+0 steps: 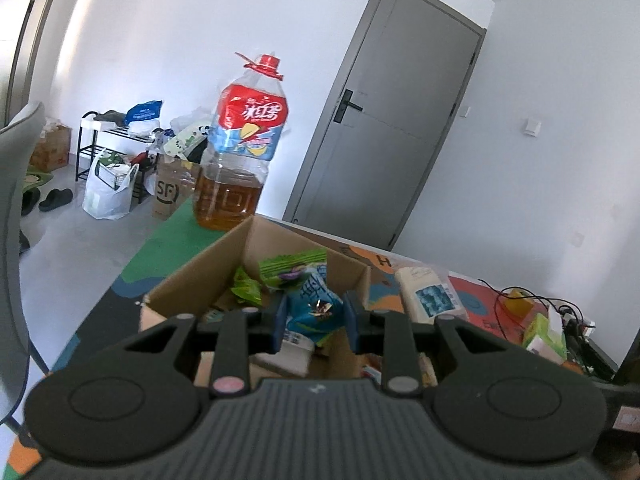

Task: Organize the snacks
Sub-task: 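Lift the blue snack with the left gripper while the right carries the bread pack to the box, then open the left gripper over the box while the right lowers and releases the bread pack inside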

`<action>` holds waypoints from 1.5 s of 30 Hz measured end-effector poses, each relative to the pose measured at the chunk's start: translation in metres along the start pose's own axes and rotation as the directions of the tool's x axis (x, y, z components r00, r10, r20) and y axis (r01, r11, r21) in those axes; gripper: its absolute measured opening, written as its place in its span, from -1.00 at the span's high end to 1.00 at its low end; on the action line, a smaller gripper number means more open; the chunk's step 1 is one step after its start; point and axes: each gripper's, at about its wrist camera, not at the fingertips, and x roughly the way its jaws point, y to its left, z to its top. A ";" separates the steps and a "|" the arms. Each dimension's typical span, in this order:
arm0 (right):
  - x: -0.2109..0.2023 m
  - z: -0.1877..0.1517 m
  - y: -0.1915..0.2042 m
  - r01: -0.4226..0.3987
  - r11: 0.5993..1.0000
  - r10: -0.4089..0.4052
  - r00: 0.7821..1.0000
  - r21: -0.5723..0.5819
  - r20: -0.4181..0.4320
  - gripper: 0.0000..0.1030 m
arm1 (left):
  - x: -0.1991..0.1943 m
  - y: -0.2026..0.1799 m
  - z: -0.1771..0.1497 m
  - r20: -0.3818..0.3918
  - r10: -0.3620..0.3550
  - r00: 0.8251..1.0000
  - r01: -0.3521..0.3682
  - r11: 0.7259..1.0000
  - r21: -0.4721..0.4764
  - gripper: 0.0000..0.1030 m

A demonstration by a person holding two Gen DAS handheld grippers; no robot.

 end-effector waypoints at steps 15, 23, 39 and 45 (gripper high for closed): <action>0.040 0.011 0.029 -0.021 1.000 0.020 0.999 -0.018 -0.037 0.46 | 0.037 0.038 0.014 -0.052 -0.014 0.999 0.012 0.999 -0.036 0.43; 0.064 0.013 0.039 -0.045 0.999 0.043 0.997 -0.022 -0.069 0.45 | 0.033 0.052 0.017 -0.033 0.004 0.999 -0.006 0.998 -0.066 -0.19; 0.070 0.010 0.052 -0.088 0.996 0.085 0.993 -0.026 -0.083 0.14 | 0.014 0.078 0.023 -0.012 0.066 0.998 -0.067 0.990 -0.122 -0.34; 0.056 0.010 0.046 -0.070 0.997 0.069 0.995 -0.019 -0.068 -0.11 | 0.010 0.076 0.019 -0.008 0.080 0.997 -0.081 0.988 -0.134 -0.54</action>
